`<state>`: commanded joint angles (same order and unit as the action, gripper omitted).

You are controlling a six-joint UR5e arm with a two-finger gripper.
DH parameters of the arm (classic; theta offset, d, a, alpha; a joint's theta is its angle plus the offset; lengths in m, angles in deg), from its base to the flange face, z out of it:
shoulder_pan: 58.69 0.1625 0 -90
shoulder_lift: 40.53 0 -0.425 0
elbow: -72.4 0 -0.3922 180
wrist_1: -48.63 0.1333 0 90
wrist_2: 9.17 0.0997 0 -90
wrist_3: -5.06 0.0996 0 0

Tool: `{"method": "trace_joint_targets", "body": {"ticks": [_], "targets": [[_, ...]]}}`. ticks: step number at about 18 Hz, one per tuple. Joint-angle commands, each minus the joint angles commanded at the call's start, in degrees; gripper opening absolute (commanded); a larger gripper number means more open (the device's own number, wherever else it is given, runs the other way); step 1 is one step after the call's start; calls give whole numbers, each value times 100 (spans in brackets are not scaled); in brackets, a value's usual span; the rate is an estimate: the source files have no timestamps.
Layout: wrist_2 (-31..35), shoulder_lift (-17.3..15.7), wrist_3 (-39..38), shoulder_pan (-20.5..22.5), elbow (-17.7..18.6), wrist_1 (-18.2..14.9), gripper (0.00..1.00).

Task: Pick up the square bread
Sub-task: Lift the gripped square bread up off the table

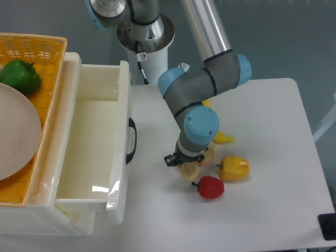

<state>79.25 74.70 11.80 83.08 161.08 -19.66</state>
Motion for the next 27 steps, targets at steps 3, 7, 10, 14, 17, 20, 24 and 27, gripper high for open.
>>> {"method": "trace_joint_targets", "body": {"ticks": [3, 7, 10, 14, 17, 20, 24, 27], "targets": [[-9, -264, 922, 17, 0, -17, 17], [-18, -589, 1811, 132, 9, -9, 17], [-9, -660, 2435, 184, 18, 18, 17], [0, -967, 3252, 342, 123, 9, 17], [0, -1108, 3421, 422, 289, -9, 17], [0, -1135, 3500, 422, 334, -17, 17], [9, -1143, 3903, 439, 343, -53, 17], [17, -1152, 4141, 448, 352, -70, 17]]}}
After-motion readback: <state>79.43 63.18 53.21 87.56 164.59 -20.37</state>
